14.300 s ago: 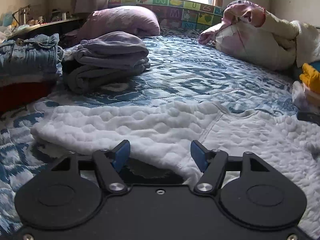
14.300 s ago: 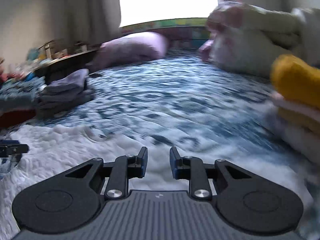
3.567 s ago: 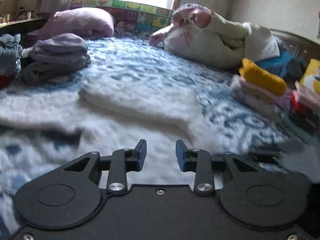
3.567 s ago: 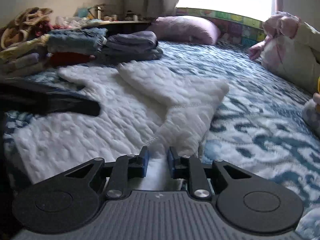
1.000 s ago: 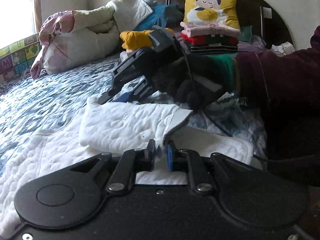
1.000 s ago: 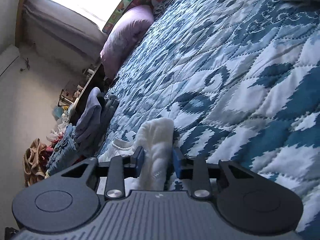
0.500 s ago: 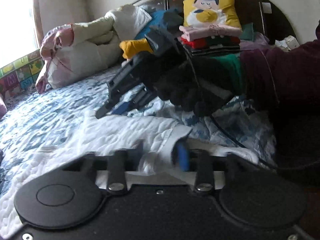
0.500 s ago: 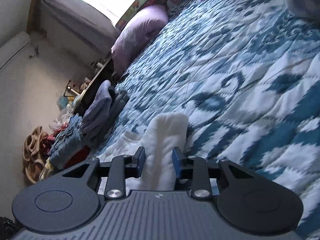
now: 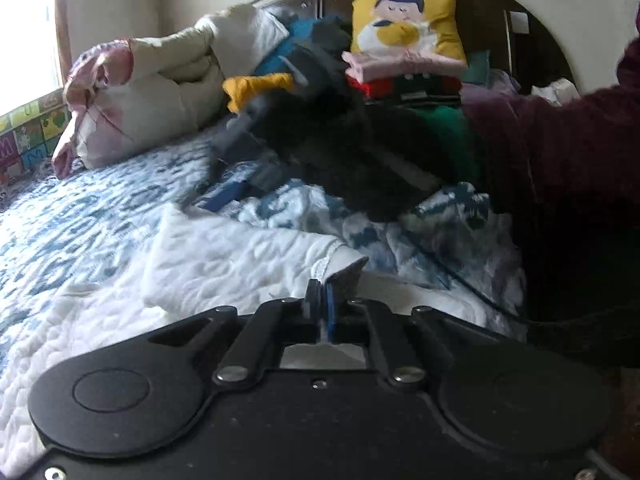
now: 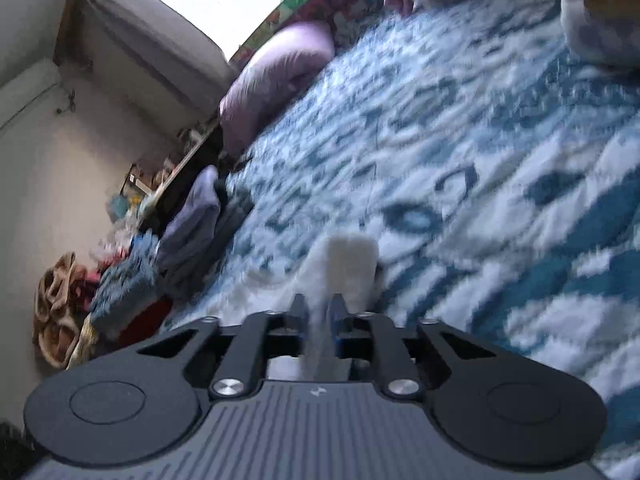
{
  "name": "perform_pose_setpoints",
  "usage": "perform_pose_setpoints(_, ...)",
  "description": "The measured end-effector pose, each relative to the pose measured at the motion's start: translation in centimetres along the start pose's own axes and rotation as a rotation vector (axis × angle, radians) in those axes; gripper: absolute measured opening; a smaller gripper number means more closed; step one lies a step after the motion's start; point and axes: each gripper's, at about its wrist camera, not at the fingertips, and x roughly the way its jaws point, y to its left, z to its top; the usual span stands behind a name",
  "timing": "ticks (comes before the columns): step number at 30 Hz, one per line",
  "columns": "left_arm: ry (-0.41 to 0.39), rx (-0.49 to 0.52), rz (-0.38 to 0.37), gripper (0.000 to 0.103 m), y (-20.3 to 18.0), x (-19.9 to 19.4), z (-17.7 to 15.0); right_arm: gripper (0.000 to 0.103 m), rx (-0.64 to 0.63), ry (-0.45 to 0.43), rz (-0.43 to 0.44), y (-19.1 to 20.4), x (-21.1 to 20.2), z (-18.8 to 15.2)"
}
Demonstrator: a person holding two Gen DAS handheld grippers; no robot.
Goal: Fold clothes
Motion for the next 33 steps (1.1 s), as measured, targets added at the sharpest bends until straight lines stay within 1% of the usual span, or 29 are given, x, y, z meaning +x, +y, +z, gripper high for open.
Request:
perform_pose_setpoints(1,0.002,0.0,-0.004,0.001,-0.1,0.0,-0.1,0.04,0.012,-0.016,0.008,-0.1,0.3,0.4)
perform_pose_setpoints(3,0.011,0.002,-0.01,0.001,-0.2,0.1,-0.1,0.04,0.036,-0.047,0.024,-0.4,0.9,1.2)
perform_pose_setpoints(4,0.014,0.001,-0.014,0.001,-0.1,0.1,-0.3,0.04,0.042,-0.048,0.024,-0.6,1.2,1.4)
perform_pose_setpoints(6,0.023,-0.005,-0.017,0.001,0.2,0.2,-0.5,0.039,0.037,-0.016,0.018,-1.0,2.4,1.4)
perform_pose_setpoints(7,0.027,-0.009,-0.019,0.001,0.3,0.3,-0.6,0.036,0.031,0.001,0.023,-1.2,2.9,1.4)
perform_pose_setpoints(8,0.025,-0.012,-0.02,0.001,0.4,0.2,-0.6,0.025,0.025,0.018,0.029,-1.3,3.5,1.3)
perform_pose_setpoints(10,0.022,-0.018,-0.022,0.001,0.5,0.1,-0.6,0.01,-0.041,0.064,0.043,-0.6,4.2,1.1)
perform_pose_setpoints(12,0.019,-0.024,-0.024,0.001,0.6,-0.1,-0.7,0.01,-0.064,0.087,0.054,-0.1,4.7,0.8)
perform_pose_setpoints(13,0.017,-0.027,-0.025,0.001,0.7,-0.1,-0.7,0.01,-0.077,0.1,0.038,0.0,5.0,0.7)
perform_pose_setpoints(15,0.014,-0.032,-0.027,0.001,0.8,-0.2,-0.7,0.01,-0.064,0.115,0.034,-0.4,5.3,0.6)
perform_pose_setpoints(19,0.008,-0.044,-0.031,0.001,1.1,-0.5,-0.8,0.01,-0.032,0.117,0.043,-0.8,5.1,0.5)
perform_pose_setpoints(21,0.007,-0.048,-0.025,0.001,1.2,-0.6,-0.8,0.01,-0.025,0.108,0.044,-0.7,4.8,0.5)
perform_pose_setpoints(24,0.001,-0.057,-0.011,0.001,1.6,-1.1,-0.9,0.01,-0.006,0.059,0.078,-0.3,3.4,0.8)
perform_pose_setpoints(26,-0.006,-0.063,-0.012,0.001,1.7,-1.4,-0.9,0.01,-0.003,0.042,0.105,0.0,2.6,1.0)
perform_pose_setpoints(29,-0.004,-0.062,-0.027,0.001,1.5,-1.5,-0.9,0.013,-0.031,0.098,0.046,-0.4,3.2,0.5)
perform_pose_setpoints(30,0.007,-0.059,-0.036,0.001,1.4,-1.4,-0.9,0.012,-0.063,0.121,0.001,-0.2,3.4,0.1)
perform_pose_setpoints(31,0.017,-0.057,-0.045,0.001,1.3,-1.3,-1.0,0.012,-0.089,0.128,-0.019,0.0,3.5,-0.2)
perform_pose_setpoints(33,0.033,-0.054,-0.053,0.001,1.2,-1.2,-1.0,0.013,-0.118,0.131,-0.021,0.5,3.2,-0.5)
